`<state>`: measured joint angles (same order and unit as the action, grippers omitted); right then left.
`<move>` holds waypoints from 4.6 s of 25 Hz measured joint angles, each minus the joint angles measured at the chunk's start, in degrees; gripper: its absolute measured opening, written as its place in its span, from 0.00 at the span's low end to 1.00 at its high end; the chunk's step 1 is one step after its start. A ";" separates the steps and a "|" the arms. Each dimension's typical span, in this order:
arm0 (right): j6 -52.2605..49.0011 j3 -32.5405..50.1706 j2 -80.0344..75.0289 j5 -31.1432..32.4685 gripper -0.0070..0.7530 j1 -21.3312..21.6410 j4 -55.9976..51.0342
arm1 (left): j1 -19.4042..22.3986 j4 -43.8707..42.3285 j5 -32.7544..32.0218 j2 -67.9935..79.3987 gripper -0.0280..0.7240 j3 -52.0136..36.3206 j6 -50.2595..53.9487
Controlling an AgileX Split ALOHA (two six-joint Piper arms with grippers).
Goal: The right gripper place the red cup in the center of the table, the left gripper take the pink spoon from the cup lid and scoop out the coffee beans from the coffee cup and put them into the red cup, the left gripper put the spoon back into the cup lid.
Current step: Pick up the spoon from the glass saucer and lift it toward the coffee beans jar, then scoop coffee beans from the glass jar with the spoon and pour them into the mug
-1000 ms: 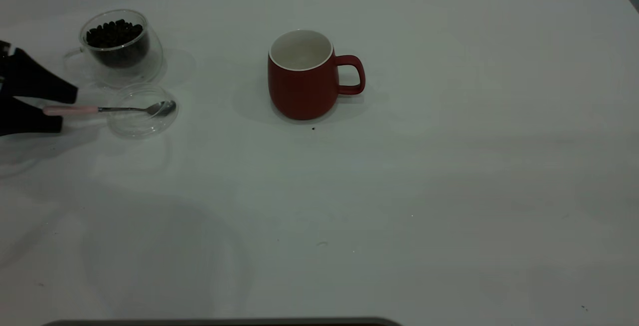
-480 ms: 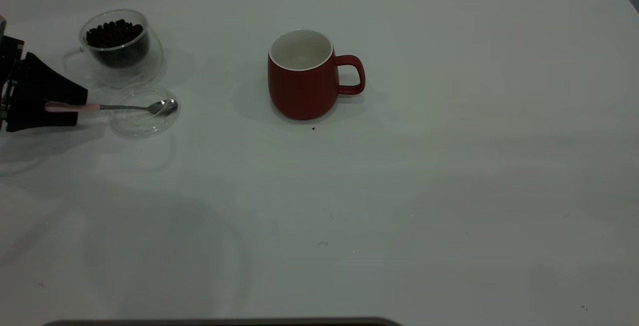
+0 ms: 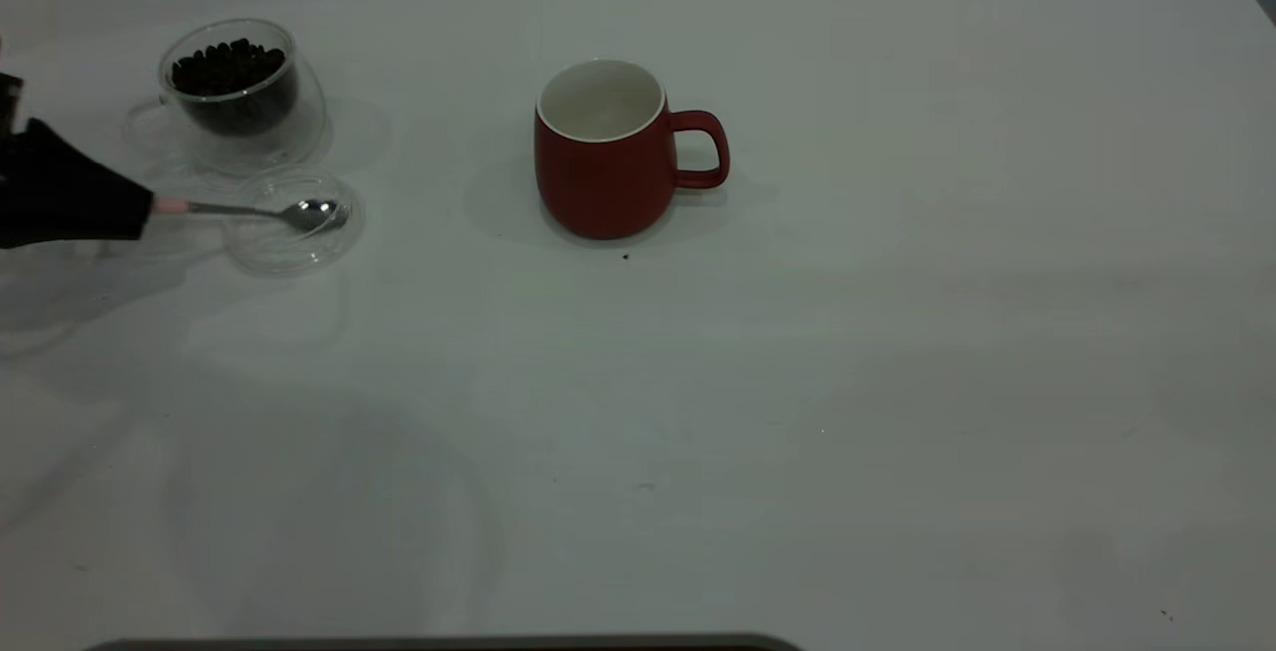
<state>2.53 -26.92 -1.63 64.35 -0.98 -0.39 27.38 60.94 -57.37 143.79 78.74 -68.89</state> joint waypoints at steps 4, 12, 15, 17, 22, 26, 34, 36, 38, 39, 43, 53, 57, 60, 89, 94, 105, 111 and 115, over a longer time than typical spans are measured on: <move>0.00 0.00 0.04 0.00 0.77 0.00 -0.06 | 3.22 -2.62 -6.18 -2.27 0.20 0.33 0.00; 0.00 0.00 0.04 0.00 0.77 0.00 -0.10 | 4.85 -1.98 -7.69 -11.28 0.20 0.56 -2.06; 0.00 0.00 0.04 0.00 0.77 0.00 -0.10 | 4.31 -1.54 -4.42 -15.09 0.20 0.56 -4.04; 0.00 0.00 0.04 0.00 0.77 0.00 -0.10 | 3.99 -1.27 -1.74 -16.64 0.20 0.56 -5.73; 0.00 0.00 0.04 0.00 0.77 0.00 -0.10 | 3.45 0.63 3.26 -16.17 0.20 0.56 -9.23; 0.00 0.00 0.04 0.00 0.77 0.00 -0.10 | 2.89 4.35 6.09 -14.47 0.20 0.56 -13.35; 0.00 0.00 0.04 0.02 0.77 0.00 -0.10 | 0.84 10.09 8.84 -10.47 0.20 0.56 -18.73; 0.00 0.00 0.04 0.02 0.77 0.00 -0.10 | 0.64 10.24 8.95 -9.85 0.20 0.51 -18.86; 0.00 0.00 0.04 0.02 0.77 0.00 -0.10 | 0.64 10.24 8.99 -9.54 0.20 0.51 -18.29; 0.00 0.00 0.04 0.02 0.77 0.00 -0.10 | 0.64 10.19 8.99 -9.55 0.20 0.51 -17.77; 0.00 0.00 0.04 0.02 0.77 0.00 -0.10 | 0.64 9.93 8.62 -9.55 0.20 0.51 -15.09; 0.00 0.00 0.04 0.02 0.77 0.00 -0.10 | 0.64 6.34 6.31 -9.48 0.20 0.51 -9.17; 0.00 0.00 0.04 0.02 0.77 0.00 -0.10 | 0.64 6.28 5.71 -9.48 0.20 0.51 -5.98; 0.00 0.00 0.04 0.02 0.77 0.00 -0.10 | 0.64 6.29 5.71 -9.42 0.20 0.51 -3.78; 0.00 0.00 0.06 0.02 0.77 0.00 -0.10 | 5.08 15.45 -4.70 -3.17 0.20 0.56 1.99; 0.00 0.00 0.06 0.02 0.77 0.00 -0.10 | 5.86 17.69 -7.27 -0.33 0.20 0.56 1.56; 0.00 0.00 0.06 0.02 0.77 0.00 -0.10 | 5.70 19.70 -7.76 0.40 0.20 0.56 1.23; 0.00 0.00 0.06 0.02 0.77 0.00 -0.10 | 1.49 19.64 -7.76 -1.42 0.20 0.56 1.87; 0.00 0.00 0.06 0.02 0.77 0.00 -0.10 | -1.94 19.54 -7.82 -3.64 0.20 0.56 2.88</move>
<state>2.53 -26.92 -1.57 64.37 -0.98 -0.49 25.45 80.48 -65.20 140.15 79.30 -66.01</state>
